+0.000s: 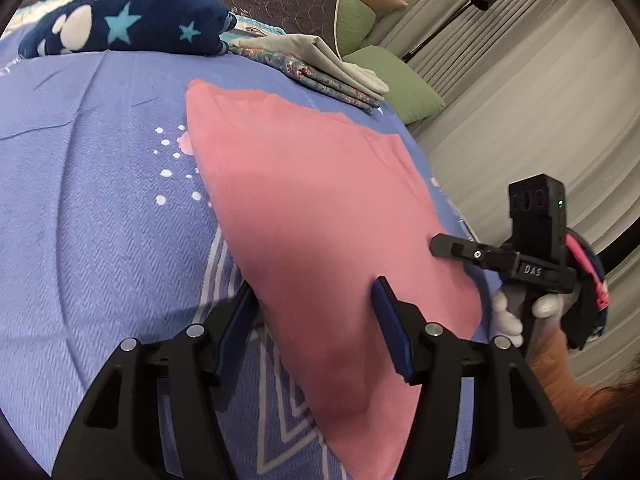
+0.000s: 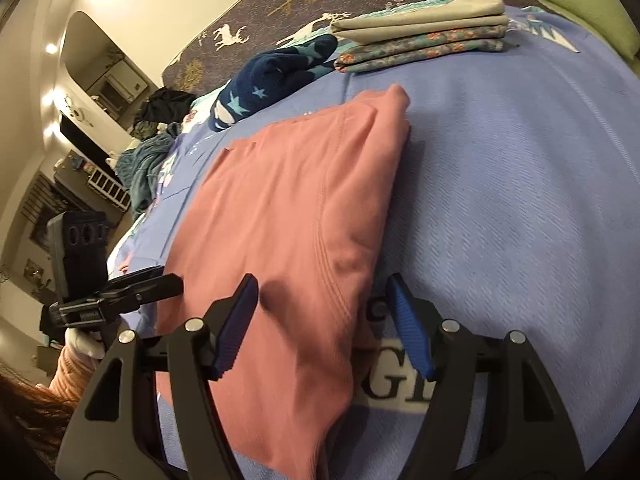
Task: Fold small clothes
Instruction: 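Slide both grippers under the folded pink garment edges, then grasp the folded pink garment with the left gripper while the right gripper grasps it too, lifting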
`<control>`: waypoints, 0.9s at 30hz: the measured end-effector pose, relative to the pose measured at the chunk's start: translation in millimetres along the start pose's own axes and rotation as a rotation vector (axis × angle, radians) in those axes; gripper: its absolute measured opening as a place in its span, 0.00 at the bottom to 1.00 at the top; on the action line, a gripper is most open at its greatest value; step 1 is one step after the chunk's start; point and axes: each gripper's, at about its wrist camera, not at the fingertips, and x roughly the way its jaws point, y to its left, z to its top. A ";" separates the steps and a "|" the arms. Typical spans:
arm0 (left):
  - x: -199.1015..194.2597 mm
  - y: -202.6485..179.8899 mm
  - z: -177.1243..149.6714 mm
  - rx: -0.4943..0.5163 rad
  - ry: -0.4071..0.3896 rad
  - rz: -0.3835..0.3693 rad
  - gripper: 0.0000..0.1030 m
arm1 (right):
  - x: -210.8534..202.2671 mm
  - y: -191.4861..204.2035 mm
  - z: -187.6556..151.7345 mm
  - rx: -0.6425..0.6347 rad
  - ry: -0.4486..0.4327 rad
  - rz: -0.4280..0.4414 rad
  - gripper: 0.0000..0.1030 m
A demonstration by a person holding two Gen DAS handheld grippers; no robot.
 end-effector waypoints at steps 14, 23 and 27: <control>18.0 5.4 26.7 0.000 0.023 -0.035 0.58 | 18.1 11.9 18.6 -0.105 0.046 -0.021 0.66; 24.4 7.5 33.8 0.004 0.025 -0.046 0.58 | 26.4 9.5 29.2 -0.139 0.060 -0.003 0.66; 27.6 10.7 38.4 0.002 0.027 -0.069 0.58 | 30.6 10.0 32.0 -0.156 0.067 0.003 0.66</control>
